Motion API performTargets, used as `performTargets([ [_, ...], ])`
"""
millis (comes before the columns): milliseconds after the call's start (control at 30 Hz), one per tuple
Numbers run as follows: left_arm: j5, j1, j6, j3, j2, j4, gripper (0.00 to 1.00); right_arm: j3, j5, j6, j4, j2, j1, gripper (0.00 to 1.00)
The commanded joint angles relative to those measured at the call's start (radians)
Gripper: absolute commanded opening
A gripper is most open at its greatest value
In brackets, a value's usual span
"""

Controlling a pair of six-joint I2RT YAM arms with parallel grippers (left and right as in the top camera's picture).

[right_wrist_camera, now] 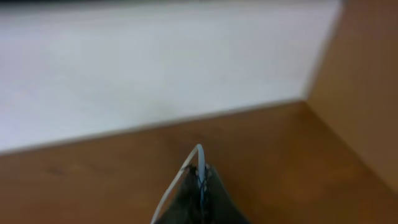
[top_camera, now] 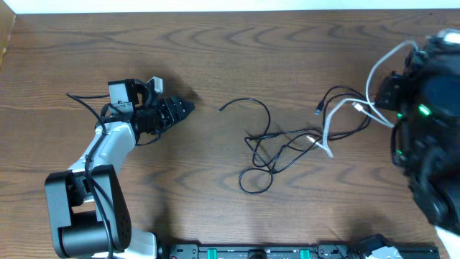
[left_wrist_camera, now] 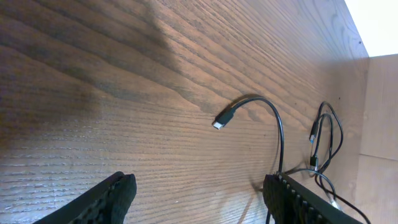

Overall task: Untangle cables
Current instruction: 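Pull the white cable out of the pile to the right with the right gripper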

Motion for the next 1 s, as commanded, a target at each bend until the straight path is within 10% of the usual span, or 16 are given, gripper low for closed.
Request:
performTargets([
  [0,0.006,0.000,0.024,0.001,0.005,-0.001,0.71,0.005,0.245,0.012,-0.062,0.025,-0.006,0.01],
  [467,0.006,0.000,0.024,0.001,0.005,-0.006,0.71,0.007,0.334,0.016,0.061,0.164,-0.396,0.01],
  [800,0.006,0.000,0.024,0.001,0.005,-0.004,0.71,0.053,-0.429,0.197,0.171,0.124,-0.835,0.01],
  [967,0.006,0.000,0.024,0.001,0.005,-0.004,0.71,0.053,-1.118,0.246,0.402,0.161,-1.036,0.01],
])
